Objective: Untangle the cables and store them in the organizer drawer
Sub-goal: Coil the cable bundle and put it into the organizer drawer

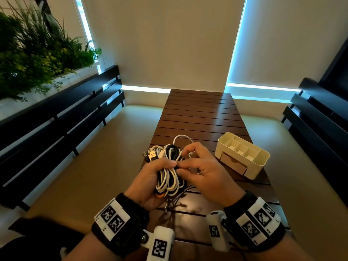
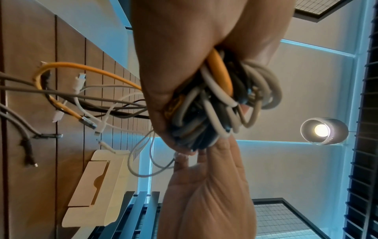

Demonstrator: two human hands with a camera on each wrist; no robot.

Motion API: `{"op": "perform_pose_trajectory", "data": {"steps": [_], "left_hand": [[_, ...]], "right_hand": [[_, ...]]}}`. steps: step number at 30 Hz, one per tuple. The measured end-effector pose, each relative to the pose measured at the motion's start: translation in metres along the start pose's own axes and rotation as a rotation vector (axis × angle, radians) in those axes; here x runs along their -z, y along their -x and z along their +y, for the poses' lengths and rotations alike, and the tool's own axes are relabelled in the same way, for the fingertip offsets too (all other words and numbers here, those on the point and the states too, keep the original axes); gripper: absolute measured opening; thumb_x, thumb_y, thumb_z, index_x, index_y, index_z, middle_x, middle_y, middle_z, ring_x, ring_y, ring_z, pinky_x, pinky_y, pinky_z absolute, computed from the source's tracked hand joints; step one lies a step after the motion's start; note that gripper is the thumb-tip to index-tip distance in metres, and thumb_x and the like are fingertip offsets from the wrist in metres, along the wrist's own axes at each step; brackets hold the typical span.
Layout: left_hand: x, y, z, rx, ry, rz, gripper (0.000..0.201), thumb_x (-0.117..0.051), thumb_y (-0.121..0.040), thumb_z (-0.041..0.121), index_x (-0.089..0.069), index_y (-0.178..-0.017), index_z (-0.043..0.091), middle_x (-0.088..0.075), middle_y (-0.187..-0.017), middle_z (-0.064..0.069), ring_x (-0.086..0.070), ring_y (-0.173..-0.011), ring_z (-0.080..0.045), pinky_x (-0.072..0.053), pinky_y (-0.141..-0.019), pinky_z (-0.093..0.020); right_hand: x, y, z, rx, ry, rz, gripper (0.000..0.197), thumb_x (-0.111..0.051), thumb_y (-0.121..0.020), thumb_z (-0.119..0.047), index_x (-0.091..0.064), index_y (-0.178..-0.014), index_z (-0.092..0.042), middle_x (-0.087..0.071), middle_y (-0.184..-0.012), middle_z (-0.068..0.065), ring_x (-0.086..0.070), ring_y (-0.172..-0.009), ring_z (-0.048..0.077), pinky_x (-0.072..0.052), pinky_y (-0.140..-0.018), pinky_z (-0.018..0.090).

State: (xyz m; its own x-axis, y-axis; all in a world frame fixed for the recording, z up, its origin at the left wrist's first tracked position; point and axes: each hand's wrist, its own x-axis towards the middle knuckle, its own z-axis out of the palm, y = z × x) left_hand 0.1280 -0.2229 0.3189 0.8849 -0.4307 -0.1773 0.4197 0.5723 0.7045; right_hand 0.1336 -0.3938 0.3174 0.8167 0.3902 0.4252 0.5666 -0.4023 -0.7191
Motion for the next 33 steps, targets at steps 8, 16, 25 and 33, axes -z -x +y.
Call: {"op": "perform_pose_trajectory", "data": {"steps": [8,16,25,33], "left_hand": [[-0.004,-0.002,0.016,0.040,0.019,0.020,0.019,-0.060,-0.073,0.006,-0.059,-0.091,0.001,-0.057,-0.079,-0.011,-0.059,-0.069,-0.022,-0.052,-0.071,-0.038],[-0.005,0.004,0.021,0.080,-0.043,-0.020,0.021,-0.060,-0.071,0.008,-0.058,-0.091,0.003,-0.054,-0.074,-0.010,-0.056,-0.064,-0.021,-0.048,-0.066,-0.036],[0.011,0.005,0.039,-0.005,0.007,-0.037,0.008,-0.057,-0.075,0.012,-0.063,-0.072,0.007,-0.052,-0.076,-0.005,-0.055,-0.066,-0.017,-0.049,-0.070,-0.033],[0.008,0.003,0.026,0.034,0.034,0.010,0.019,-0.059,-0.072,0.009,-0.063,-0.089,0.002,-0.058,-0.079,-0.009,-0.058,-0.067,-0.019,-0.053,-0.064,-0.034]], "right_hand": [[0.025,-0.010,-0.003,0.004,-0.109,0.196,0.042,-0.065,-0.080,-0.005,-0.063,-0.120,-0.018,-0.057,-0.117,-0.009,-0.060,-0.103,0.015,-0.056,-0.086,0.036],[0.027,-0.025,-0.006,-0.043,0.064,0.000,0.077,-0.074,-0.082,-0.019,-0.038,-0.147,-0.036,-0.028,-0.148,-0.019,-0.030,-0.139,0.000,-0.034,-0.115,0.028],[0.035,-0.010,0.005,-0.127,-0.040,-0.174,0.025,-0.067,-0.091,-0.013,-0.070,-0.111,-0.028,-0.068,-0.081,-0.003,-0.064,-0.071,0.022,-0.056,-0.068,0.035],[0.032,-0.022,-0.004,0.078,0.094,0.001,0.009,-0.065,-0.093,-0.014,-0.073,-0.097,-0.018,-0.070,-0.081,-0.010,-0.068,-0.079,0.009,-0.052,-0.071,0.016]]}}
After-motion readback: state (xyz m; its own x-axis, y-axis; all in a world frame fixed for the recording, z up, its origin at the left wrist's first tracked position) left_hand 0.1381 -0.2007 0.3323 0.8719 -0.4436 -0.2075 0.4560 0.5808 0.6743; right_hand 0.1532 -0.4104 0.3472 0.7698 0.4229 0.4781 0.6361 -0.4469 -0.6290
